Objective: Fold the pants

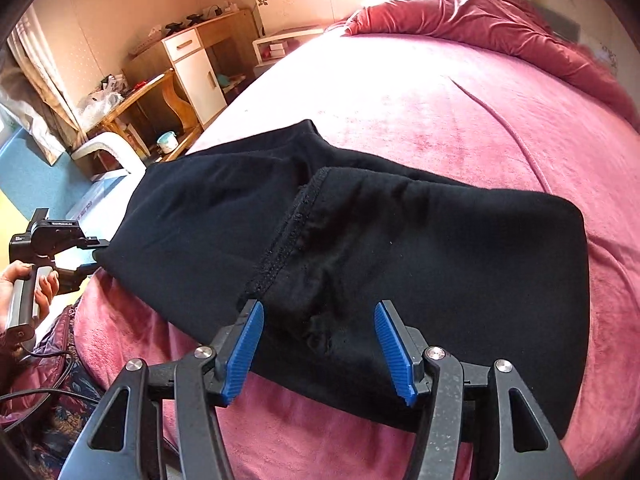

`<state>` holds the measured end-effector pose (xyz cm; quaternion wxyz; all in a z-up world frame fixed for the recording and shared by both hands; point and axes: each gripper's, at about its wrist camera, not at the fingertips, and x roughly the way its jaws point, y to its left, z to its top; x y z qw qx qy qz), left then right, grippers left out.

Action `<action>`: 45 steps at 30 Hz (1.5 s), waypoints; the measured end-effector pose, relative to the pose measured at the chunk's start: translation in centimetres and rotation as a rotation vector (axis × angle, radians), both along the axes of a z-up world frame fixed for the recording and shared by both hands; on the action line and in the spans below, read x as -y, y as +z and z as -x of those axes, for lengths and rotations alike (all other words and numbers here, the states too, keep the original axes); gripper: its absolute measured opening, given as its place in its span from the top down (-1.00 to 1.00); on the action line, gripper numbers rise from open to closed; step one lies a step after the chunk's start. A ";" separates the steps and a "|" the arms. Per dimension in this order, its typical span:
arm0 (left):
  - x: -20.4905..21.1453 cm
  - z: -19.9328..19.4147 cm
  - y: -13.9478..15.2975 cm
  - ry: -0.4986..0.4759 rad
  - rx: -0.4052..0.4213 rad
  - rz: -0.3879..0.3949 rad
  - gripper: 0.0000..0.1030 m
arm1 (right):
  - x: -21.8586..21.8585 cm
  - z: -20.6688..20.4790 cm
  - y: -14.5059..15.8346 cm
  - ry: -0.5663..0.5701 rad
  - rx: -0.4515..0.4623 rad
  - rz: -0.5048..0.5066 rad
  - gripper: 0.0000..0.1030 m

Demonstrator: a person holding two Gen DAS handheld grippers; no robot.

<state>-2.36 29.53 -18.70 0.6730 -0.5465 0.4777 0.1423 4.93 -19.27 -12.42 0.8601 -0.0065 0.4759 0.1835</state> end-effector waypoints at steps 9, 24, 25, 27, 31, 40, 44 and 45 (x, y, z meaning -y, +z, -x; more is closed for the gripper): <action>0.2 -0.6 1.5 -0.016 0.117 0.005 0.71 | 0.2 0.0 -0.5 -0.030 -0.013 0.006 -0.14; 18.8 -6.3 16.0 -0.813 0.692 -0.053 0.73 | 0.7 -5.2 3.2 0.105 -0.164 -0.605 -0.37; 20.0 -6.3 16.1 -0.854 0.699 -0.054 0.73 | 0.4 -5.9 3.6 0.115 -0.169 -0.629 -0.37; 22.0 -6.2 16.0 -0.920 0.703 -0.052 0.73 | -0.4 -7.2 4.5 0.142 -0.163 -0.625 -0.43; 24.5 -5.9 15.8 -1.001 0.702 -0.051 0.73 | -3.7 -9.1 5.2 0.232 -0.192 -0.506 -0.44; 26.2 -5.1 17.5 -1.124 0.729 -0.107 0.71 | -7.7 -9.5 4.5 0.302 -0.195 -0.244 0.74; 22.7 -4.9 20.0 -1.078 0.842 0.006 0.65 | -5.2 -9.3 7.0 0.273 -0.154 -0.297 0.74; 21.6 -5.1 20.4 -1.044 0.860 0.026 0.65 | -4.5 -9.0 7.6 0.263 -0.145 -0.309 0.74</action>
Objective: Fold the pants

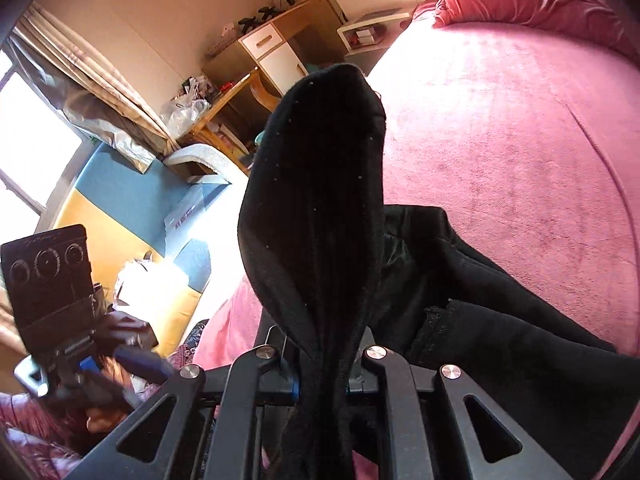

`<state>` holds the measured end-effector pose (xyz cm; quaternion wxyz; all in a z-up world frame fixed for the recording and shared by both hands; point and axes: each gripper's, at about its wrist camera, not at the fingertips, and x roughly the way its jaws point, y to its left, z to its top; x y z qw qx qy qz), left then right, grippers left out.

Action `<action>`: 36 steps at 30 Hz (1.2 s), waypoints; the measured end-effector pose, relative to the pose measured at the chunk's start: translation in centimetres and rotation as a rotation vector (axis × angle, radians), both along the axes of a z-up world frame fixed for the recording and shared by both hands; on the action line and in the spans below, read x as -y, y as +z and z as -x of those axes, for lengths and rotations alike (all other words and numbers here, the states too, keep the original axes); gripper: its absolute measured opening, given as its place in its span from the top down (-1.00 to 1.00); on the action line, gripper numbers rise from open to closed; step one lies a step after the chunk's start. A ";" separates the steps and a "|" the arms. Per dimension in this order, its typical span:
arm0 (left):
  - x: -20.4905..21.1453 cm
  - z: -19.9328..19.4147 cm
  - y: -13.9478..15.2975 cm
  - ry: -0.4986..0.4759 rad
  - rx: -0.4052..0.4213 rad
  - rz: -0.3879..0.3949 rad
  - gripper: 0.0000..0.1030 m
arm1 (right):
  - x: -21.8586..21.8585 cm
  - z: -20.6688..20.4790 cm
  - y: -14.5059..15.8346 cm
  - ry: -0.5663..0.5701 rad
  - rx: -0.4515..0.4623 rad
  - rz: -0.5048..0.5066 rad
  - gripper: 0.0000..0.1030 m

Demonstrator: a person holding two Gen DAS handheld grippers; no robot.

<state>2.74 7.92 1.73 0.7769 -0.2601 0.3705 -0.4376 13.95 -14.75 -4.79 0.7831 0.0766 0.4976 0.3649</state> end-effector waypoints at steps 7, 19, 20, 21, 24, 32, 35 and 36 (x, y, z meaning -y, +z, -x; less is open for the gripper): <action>-3.3 -2.3 -1.3 0.154 -0.067 -0.043 0.65 | 5.4 1.7 2.3 -0.111 0.018 -0.059 0.74; 5.8 -4.6 -8.2 -0.007 -0.205 -0.228 0.65 | 16.9 2.7 -2.5 -0.352 -0.073 -0.014 0.74; 6.5 -4.4 -8.8 -0.029 -0.210 -0.249 0.65 | 17.8 2.7 -3.4 -0.370 -0.089 -0.008 0.74; 7.3 -4.2 -9.2 -0.048 -0.217 -0.271 0.65 | 18.6 2.6 -4.1 -0.387 -0.105 -0.006 0.74; 8.9 -3.8 -10.1 -0.087 -0.224 -0.315 0.65 | 19.9 2.3 -6.5 -0.427 -0.147 -0.006 0.74; 10.8 -3.4 -9.7 -0.135 -0.216 -0.357 0.65 | 21.5 3.0 -8.9 -0.495 -0.169 -0.029 0.75; 11.6 -3.6 -10.3 -0.139 -0.232 -0.382 0.65 | 22.6 3.1 -10.2 -0.524 -0.201 -0.059 0.75; 11.9 -3.5 -10.4 -0.145 -0.218 -0.397 0.65 | 23.0 3.3 -10.2 -0.530 -0.208 -0.091 0.72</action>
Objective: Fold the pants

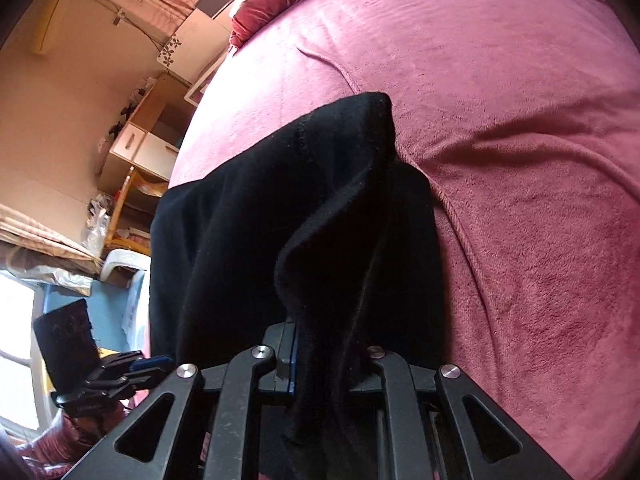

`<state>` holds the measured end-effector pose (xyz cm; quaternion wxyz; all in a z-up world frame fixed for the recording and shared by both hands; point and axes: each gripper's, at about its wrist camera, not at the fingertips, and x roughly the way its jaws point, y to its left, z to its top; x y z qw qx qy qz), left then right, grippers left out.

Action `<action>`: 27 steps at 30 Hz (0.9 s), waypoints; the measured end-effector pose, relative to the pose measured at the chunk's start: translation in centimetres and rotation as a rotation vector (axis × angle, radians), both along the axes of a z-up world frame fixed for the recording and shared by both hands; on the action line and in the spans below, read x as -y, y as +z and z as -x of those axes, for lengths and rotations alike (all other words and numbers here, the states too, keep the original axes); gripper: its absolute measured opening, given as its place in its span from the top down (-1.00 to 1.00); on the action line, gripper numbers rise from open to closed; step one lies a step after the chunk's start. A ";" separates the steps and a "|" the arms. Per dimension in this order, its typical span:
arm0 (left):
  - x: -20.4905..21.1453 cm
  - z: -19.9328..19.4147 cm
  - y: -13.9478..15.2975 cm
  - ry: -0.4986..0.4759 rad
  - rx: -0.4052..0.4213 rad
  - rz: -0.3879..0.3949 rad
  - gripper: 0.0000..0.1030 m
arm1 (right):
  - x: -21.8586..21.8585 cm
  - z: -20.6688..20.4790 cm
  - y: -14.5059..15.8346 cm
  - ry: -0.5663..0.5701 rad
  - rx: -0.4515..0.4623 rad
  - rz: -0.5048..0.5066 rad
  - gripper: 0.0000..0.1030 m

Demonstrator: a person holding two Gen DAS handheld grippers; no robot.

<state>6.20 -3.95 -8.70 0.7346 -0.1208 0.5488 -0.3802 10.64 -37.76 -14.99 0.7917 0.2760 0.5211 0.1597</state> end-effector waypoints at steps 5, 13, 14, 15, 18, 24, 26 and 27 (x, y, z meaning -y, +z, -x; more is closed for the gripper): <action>0.1 -1.0 0.5 0.005 0.009 0.029 0.62 | 1.3 3.0 2.8 -0.079 0.033 0.018 0.45; -3.1 -1.0 2.3 0.044 0.053 0.104 0.60 | 1.0 10.1 4.8 -0.106 0.032 -0.141 0.45; -3.4 -0.9 2.3 0.048 0.060 0.104 0.60 | 0.9 10.5 4.5 -0.106 0.015 -0.152 0.45; -3.6 -0.9 2.4 0.052 0.065 0.105 0.60 | 0.7 10.8 3.9 -0.113 -0.001 -0.159 0.45; -4.1 -0.5 2.3 0.060 0.070 0.094 0.60 | 0.9 10.6 2.0 -0.187 -0.044 -0.192 0.44; -4.8 0.1 3.2 0.052 0.065 0.070 0.60 | 0.8 10.1 1.1 -0.291 -0.048 -0.186 0.49; -4.5 0.2 3.0 0.051 0.064 0.061 0.60 | 0.4 9.8 2.0 -0.302 -0.019 -0.131 0.66; -4.3 0.3 3.0 0.050 0.069 0.055 0.60 | 0.3 9.8 2.3 -0.303 -0.013 -0.106 0.78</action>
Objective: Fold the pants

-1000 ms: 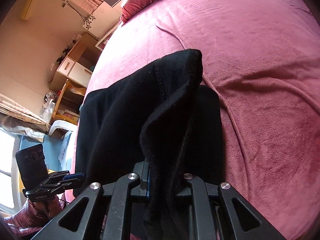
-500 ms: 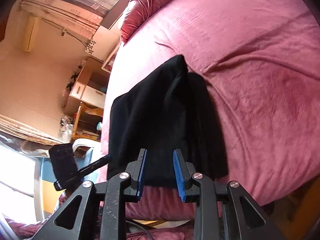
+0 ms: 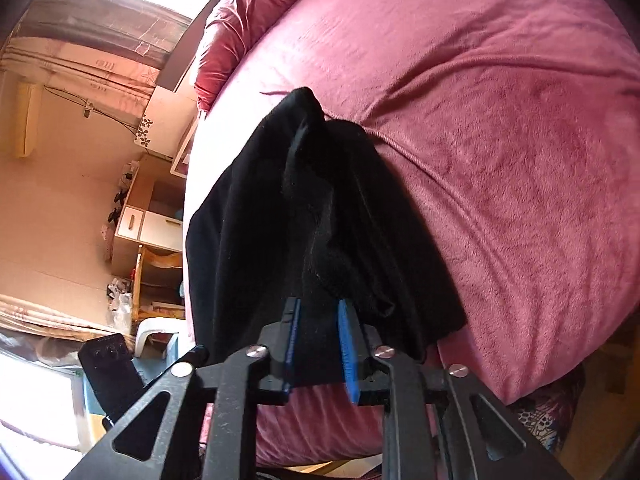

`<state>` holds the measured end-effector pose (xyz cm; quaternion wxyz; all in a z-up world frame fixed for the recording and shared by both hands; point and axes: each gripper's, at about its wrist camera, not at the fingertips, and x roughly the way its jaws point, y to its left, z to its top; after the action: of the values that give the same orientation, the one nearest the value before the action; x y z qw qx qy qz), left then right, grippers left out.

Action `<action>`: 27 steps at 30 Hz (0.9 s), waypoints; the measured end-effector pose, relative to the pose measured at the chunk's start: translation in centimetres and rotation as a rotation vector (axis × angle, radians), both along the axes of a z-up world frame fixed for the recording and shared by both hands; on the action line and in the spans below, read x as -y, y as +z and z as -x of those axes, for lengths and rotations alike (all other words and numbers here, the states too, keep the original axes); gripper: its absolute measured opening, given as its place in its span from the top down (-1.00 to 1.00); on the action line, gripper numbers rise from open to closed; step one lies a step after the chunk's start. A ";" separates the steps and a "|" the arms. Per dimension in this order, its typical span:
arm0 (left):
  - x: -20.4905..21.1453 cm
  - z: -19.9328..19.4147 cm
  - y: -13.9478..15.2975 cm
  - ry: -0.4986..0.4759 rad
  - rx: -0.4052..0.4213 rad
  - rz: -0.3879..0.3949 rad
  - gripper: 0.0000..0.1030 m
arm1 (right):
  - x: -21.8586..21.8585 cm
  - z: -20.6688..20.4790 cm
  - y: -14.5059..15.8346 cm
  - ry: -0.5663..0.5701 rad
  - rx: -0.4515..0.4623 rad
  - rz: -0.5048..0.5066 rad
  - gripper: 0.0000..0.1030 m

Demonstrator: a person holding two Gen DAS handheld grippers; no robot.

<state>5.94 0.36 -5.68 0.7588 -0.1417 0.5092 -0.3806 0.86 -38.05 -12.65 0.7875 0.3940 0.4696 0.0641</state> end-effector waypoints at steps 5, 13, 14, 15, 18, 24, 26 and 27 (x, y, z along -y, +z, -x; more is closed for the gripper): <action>0.4 0.2 0.2 -0.001 0.020 -0.008 0.56 | 0.8 1.0 0.4 0.006 -0.007 -0.064 0.70; 0.8 0.0 -0.4 0.014 0.010 -0.013 0.55 | 1.5 2.1 -1.6 -0.064 -0.067 -0.066 0.33; 0.8 0.1 -0.4 0.011 0.014 -0.013 0.55 | 1.6 2.0 -1.5 -0.075 -0.052 -0.059 0.33; 0.9 0.2 -0.4 0.010 0.017 -0.017 0.55 | 1.5 1.7 -1.5 -0.082 -0.044 -0.052 0.35; 1.2 0.1 -0.6 0.011 0.012 -0.021 0.55 | 1.5 1.1 -0.9 -0.085 -0.037 0.012 0.80; 1.2 0.4 -0.3 0.007 0.021 -0.002 0.55 | 0.5 2.5 2.0 -0.004 0.001 0.147 0.87; 1.4 0.2 -0.9 -0.001 0.007 -0.035 0.55 | 0.8 2.9 1.0 -0.010 -0.052 0.168 0.87; 1.7 0.1 -1.4 -0.005 -0.004 -0.050 0.56 | 0.9 2.8 0.3 -0.015 -0.073 0.164 0.87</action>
<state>5.88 -1.30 -7.05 0.7599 -0.1224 0.5206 -0.3695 -1.90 -38.94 -12.38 0.8000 0.3339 0.4986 0.0051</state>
